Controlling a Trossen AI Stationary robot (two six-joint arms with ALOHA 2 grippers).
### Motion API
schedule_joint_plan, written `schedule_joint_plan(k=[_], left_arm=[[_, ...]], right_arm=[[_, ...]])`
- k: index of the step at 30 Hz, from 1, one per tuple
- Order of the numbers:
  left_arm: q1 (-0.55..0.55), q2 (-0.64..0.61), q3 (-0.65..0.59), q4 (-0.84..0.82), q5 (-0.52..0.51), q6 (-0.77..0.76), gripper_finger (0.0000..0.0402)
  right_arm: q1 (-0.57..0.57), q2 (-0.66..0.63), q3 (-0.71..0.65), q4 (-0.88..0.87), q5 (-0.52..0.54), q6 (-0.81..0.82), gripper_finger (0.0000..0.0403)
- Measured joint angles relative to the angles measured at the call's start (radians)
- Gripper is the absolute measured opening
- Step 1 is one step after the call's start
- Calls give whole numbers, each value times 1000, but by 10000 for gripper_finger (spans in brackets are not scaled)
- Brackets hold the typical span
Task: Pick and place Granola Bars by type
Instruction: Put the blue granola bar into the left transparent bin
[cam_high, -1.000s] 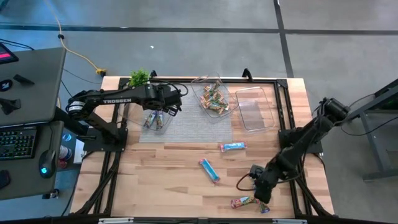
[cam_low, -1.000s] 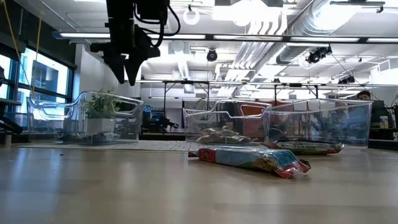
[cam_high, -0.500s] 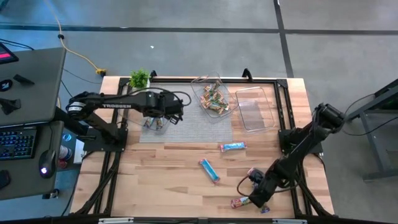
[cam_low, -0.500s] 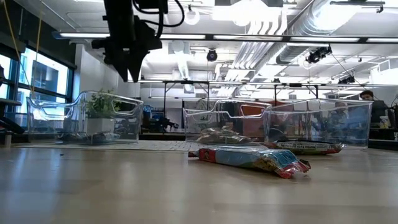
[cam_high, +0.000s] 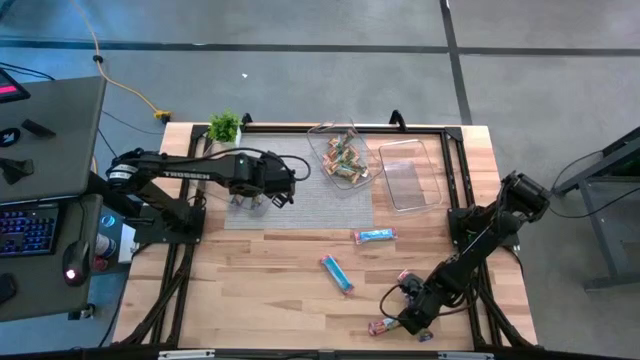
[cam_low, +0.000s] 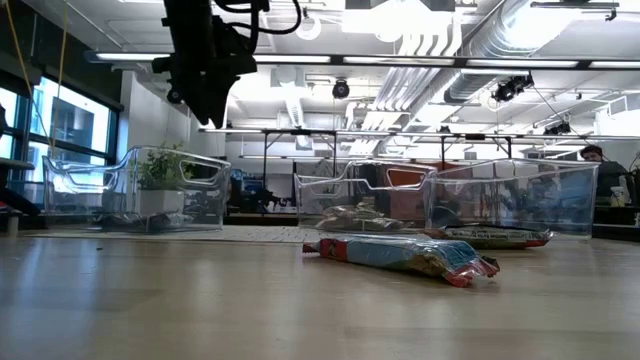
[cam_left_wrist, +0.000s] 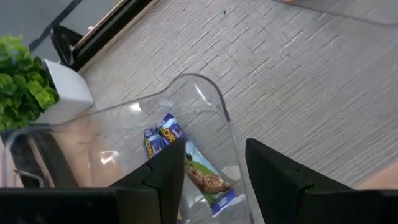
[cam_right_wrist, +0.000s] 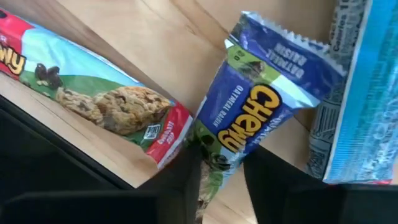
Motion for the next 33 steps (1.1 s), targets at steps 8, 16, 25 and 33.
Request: schedule_joint_plan(k=[8,16,25,33], left_arm=[[0,0,0,1,-46,145,160],[0,-6,1,24,-124,238,160],[0,-58,1,7,-231,289,160],[0,-161,1,-37,-184,297,160]], right_arm=[[-6,6,-5,169,43,-5,10],[-103,-2,-4,313,298,-174,5],[-496,-3,-4,585,580,-789,5],[-754,1,22,1207,616,-1493,6]])
